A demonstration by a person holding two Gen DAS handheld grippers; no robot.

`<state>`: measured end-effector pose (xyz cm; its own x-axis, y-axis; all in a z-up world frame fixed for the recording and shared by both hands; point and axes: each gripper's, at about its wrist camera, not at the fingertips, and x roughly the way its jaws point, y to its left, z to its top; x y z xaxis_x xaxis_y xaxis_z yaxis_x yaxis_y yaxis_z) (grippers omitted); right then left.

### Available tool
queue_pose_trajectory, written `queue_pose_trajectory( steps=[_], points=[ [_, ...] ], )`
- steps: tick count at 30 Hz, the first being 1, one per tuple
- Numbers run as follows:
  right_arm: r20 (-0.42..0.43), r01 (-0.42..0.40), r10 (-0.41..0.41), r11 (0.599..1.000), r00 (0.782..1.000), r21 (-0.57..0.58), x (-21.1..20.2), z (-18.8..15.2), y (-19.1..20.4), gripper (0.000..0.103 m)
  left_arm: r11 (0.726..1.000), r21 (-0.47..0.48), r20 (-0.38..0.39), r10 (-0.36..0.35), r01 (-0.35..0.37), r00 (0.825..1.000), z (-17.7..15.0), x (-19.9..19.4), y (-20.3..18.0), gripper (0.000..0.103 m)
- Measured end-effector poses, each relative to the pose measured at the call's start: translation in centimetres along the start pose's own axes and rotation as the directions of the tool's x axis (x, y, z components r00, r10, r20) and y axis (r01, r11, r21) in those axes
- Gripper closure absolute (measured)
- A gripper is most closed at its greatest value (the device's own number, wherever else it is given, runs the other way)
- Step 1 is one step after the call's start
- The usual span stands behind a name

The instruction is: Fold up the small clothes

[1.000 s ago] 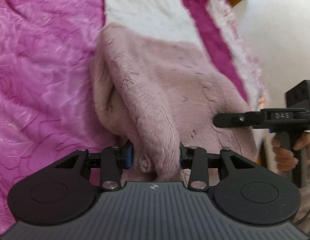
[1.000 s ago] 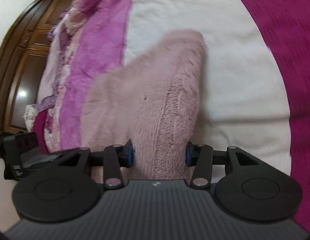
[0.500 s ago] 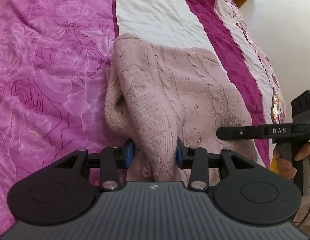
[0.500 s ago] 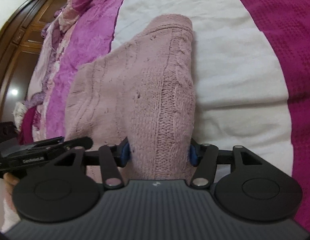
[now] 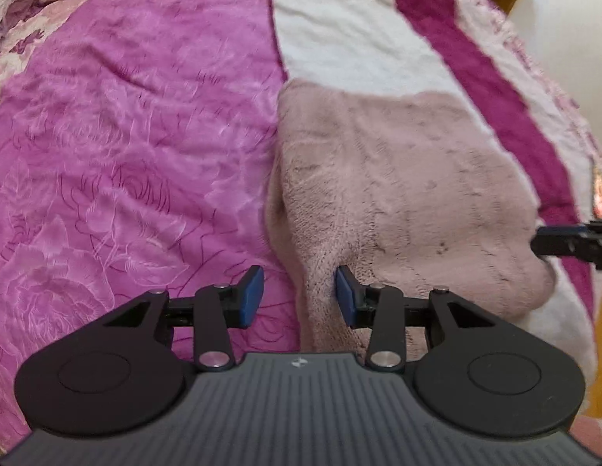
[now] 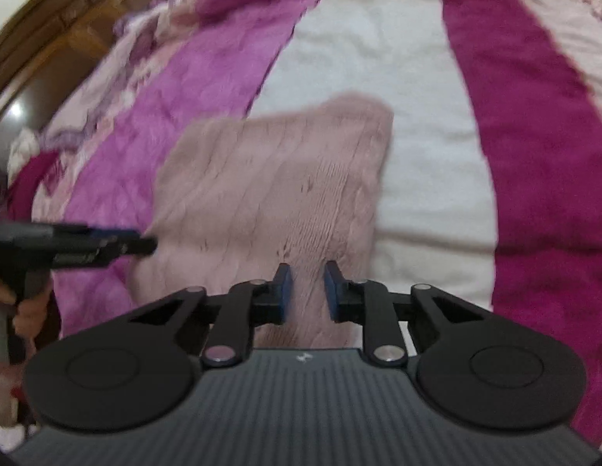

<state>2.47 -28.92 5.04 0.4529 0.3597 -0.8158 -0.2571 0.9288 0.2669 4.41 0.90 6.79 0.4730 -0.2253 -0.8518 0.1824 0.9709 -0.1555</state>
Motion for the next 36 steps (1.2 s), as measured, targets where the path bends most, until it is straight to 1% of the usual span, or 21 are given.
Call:
queue_pose_trajectory(
  steps=[1,4,6,8,9,10,11,12,13,14,16,19,21,24,25,26,28,31,33,36],
  points=[
    [-0.011,0.008,-0.008,1.0,1.0,-0.014,0.6,0.0,0.2,0.083,1.0,0.007,0.0,0.015,-0.015,1.0,-0.1,0.2,-0.1,0.057],
    [-0.024,0.024,-0.023,1.0,0.999,0.009,1.3,0.4,0.4,0.081,0.999,0.022,0.01,0.041,-0.041,0.999,-0.1,-0.2,-0.7,0.057],
    [-0.026,0.024,-0.023,0.999,0.999,0.035,0.5,0.5,0.5,0.08,0.999,0.026,0.019,0.046,-0.047,0.999,-0.2,-1.0,-1.1,0.057],
    [-0.032,0.035,-0.034,0.999,0.999,0.04,-0.5,0.4,0.9,0.077,0.999,0.029,0.015,0.033,-0.034,0.999,-0.4,-2.5,-1.6,0.057],
    [-0.036,0.04,-0.038,0.998,0.999,0.046,-1.1,0.0,0.9,0.062,0.999,0.035,0.013,0.019,-0.019,1.0,-0.7,-3.4,-1.9,0.052],
    [-0.043,0.041,-0.038,0.998,0.998,0.054,-1.6,-0.3,1.0,0.039,0.999,0.042,0.015,0.003,-0.004,1.0,-0.9,-4.1,-2.2,0.043],
    [-0.044,0.04,-0.037,0.998,0.998,0.057,-2.0,-0.7,1.1,0.029,0.999,0.044,0.018,-0.007,0.006,1.0,-1.1,-4.9,-2.6,0.038],
    [-0.045,0.037,-0.035,0.998,0.998,0.053,-2.4,-1.2,1.2,0.022,0.999,0.043,0.026,-0.011,0.01,1.0,-1.4,-5.6,-3.2,0.031],
    [-0.058,0.044,-0.042,0.998,0.997,0.034,-2.6,-1.8,1.5,0.024,0.999,0.041,0.036,-0.011,0.009,0.999,-1.7,-6.1,-3.6,0.026],
    [-0.07,0.049,-0.047,0.999,0.996,0.019,-2.7,-2.1,1.7,0.024,0.999,0.038,0.044,-0.007,0.006,0.999,-2.0,-6.4,-3.9,0.025],
    [-0.088,0.071,-0.07,0.997,0.994,0.006,-2.6,-3.1,2.2,0.024,0.999,0.032,0.037,0.024,-0.025,0.999,-2.7,-6.5,-4.7,0.024],
    [-0.113,0.092,-0.091,0.996,0.989,0.002,-2.0,-4.3,2.7,0.024,0.994,0.048,-0.004,0.095,-0.095,0.995,-3.6,-5.6,-5.9,0.024],
    [-0.112,0.113,-0.115,0.993,0.987,-0.022,-1.4,-5.3,3.1,0.024,0.993,0.046,-0.038,0.111,-0.109,0.993,-4.3,-4.8,-6.3,0.024],
    [-0.086,0.17,-0.175,0.984,0.981,-0.059,-0.4,-6.6,3.8,0.024,0.996,0.006,-0.078,0.093,-0.093,0.993,-5.1,-3.5,-6.2,0.024],
    [-0.069,0.185,-0.189,0.981,0.979,-0.067,-0.2,-6.9,4.0,0.021,0.996,-0.005,-0.089,0.091,-0.092,0.992,-5.4,-3.1,-6.2,0.024],
    [-0.054,0.196,-0.2,0.978,0.978,-0.066,0.0,-7.2,4.2,0.02,0.995,-0.013,-0.097,0.096,-0.098,0.991,-5.6,-2.7,-6.3,0.024],
    [-0.029,0.211,-0.212,0.976,0.977,-0.045,0.4,-7.6,4.5,0.013,0.992,-0.018,-0.115,0.118,-0.121,0.986,-5.8,-1.7,-6.2,0.024],
    [-0.006,0.255,-0.256,0.965,0.967,-0.06,1.1,-7.9,5.0,0.013,0.988,-0.023,-0.134,0.146,-0.15,0.98,-6.1,-0.5,-6.2,0.024],
    [-0.003,0.28,-0.281,0.955,0.96,-0.094,1.5,-8.2,5.4,0.012,0.987,-0.035,-0.133,0.148,-0.154,0.98,-6.1,-0.2,-6.1,0.023],
    [-0.003,0.291,-0.294,0.948,0.956,-0.131,1.7,-8.4,5.8,0.012,0.987,-0.047,-0.121,0.145,-0.152,0.982,-6.2,-0.3,-6.0,0.023]
  ],
)
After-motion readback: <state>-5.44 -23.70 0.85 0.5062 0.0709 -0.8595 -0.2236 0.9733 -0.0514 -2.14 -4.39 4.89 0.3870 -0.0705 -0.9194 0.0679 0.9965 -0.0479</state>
